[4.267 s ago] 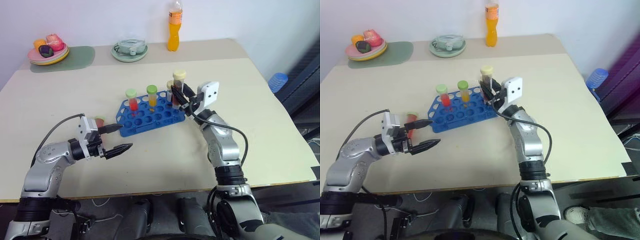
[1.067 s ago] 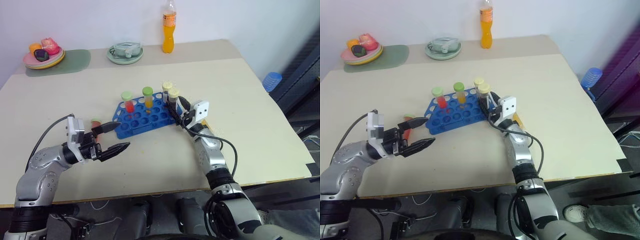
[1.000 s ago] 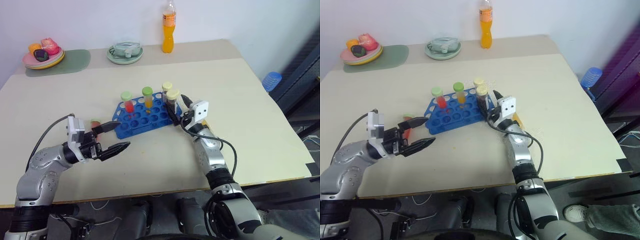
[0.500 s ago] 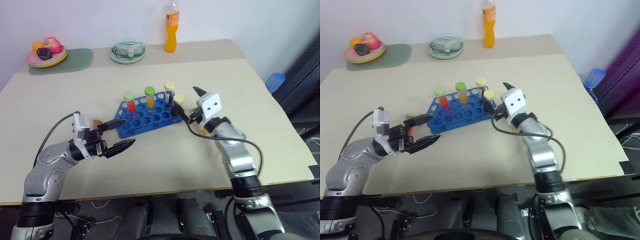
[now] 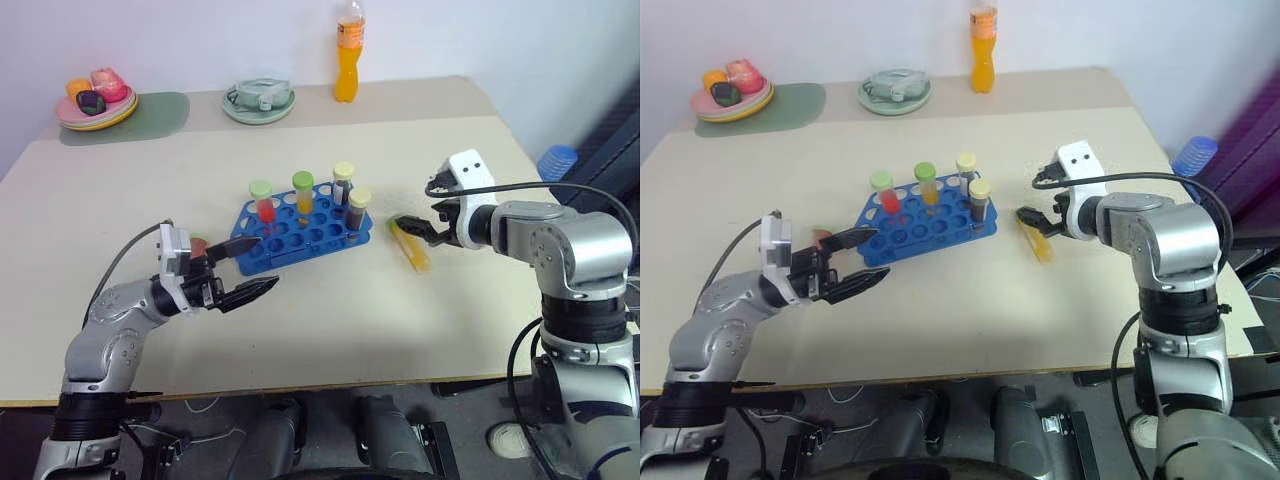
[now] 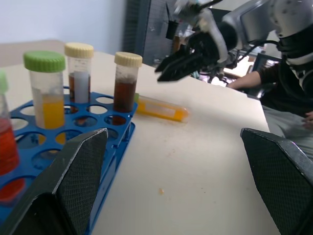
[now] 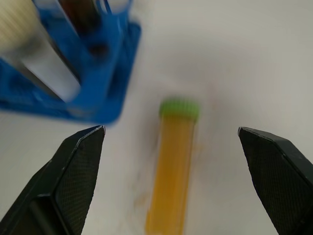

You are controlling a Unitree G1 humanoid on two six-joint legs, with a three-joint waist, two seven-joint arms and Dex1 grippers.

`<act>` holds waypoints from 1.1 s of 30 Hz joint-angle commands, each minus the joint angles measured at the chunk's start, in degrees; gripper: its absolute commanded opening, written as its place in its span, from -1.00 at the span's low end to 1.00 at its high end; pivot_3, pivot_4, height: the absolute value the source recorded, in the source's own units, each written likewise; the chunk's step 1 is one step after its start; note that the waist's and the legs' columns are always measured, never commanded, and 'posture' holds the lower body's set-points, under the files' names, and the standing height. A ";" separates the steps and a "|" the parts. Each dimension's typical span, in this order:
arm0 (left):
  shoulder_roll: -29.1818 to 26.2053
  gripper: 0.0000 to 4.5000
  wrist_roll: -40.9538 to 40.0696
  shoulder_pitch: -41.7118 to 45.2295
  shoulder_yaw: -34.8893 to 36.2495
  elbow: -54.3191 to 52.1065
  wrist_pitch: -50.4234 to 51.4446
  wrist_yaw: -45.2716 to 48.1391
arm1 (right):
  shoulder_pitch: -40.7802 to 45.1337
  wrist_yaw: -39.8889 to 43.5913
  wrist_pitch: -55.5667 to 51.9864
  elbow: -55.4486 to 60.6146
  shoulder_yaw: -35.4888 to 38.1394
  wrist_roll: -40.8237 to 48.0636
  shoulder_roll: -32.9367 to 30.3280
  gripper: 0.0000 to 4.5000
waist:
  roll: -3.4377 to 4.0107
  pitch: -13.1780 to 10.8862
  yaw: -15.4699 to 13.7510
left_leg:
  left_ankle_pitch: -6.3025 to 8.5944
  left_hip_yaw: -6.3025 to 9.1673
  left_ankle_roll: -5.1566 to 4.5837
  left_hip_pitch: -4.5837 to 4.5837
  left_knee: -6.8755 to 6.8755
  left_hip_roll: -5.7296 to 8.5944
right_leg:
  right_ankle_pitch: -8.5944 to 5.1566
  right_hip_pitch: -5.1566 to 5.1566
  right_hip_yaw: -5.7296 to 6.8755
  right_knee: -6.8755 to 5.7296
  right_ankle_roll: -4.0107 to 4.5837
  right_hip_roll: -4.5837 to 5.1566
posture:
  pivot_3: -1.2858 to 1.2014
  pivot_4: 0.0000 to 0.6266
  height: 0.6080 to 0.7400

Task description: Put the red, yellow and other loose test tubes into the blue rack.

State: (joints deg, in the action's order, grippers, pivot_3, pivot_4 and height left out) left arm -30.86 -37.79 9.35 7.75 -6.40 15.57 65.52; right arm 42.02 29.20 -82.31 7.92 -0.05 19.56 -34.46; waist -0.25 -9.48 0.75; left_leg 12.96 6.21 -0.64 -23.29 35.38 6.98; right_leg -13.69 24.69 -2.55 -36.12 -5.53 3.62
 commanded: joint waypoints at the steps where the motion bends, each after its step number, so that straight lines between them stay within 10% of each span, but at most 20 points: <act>1: -0.06 1.00 0.06 0.47 0.35 -0.20 -1.25 0.75 | 4.00 2.21 1.50 -6.43 -4.34 -0.23 -1.75 0.98 | 0.00 0.00 0.11 | 0.00 -0.01 0.00 -0.02 0.01 0.00 | 0.00 0.02 0.00 0.00 -0.01 0.00 | 0.03 -0.52 1.00; 21: 1.69 1.00 -3.08 -2.96 2.11 -2.56 0.07 -1.58 | 24.89 15.84 13.43 -52.12 -22.94 -9.99 3.24 0.98 | 0.00 0.01 0.11 | 0.01 -0.01 -0.01 -0.07 0.15 0.01 | 0.03 0.04 0.04 -0.04 0.00 -0.01 | 0.03 -0.52 1.00; 29: 2.01 1.00 -3.20 -4.55 2.02 -2.65 -0.21 -0.72 | 26.75 21.83 19.41 -58.64 -26.48 -16.39 4.85 -0.49 | -0.06 0.07 0.21 | 0.02 0.00 0.00 -0.01 0.23 0.01 | 0.04 -0.05 0.06 -0.05 0.01 -0.03 | 0.03 -0.52 1.00; 33: 2.10 1.00 -2.89 -4.54 1.92 -2.29 -0.41 -0.40 | 23.71 26.74 26.26 -52.80 -30.72 -20.90 1.54 -0.61 | -0.06 0.07 0.21 | 0.02 0.01 0.00 -0.02 0.22 0.01 | 0.04 -0.03 0.06 -0.05 0.01 -0.03 | 0.03 -0.52 1.00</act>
State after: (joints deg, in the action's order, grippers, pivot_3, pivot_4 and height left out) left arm -28.66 -39.50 4.90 8.61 -7.32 15.85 64.75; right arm 67.75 53.64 -58.71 -46.76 -28.14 0.61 -32.02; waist -0.30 -9.42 0.96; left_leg 12.98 6.22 -0.64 -23.31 35.61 6.99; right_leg -13.65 24.66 -2.48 -36.17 -5.51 3.59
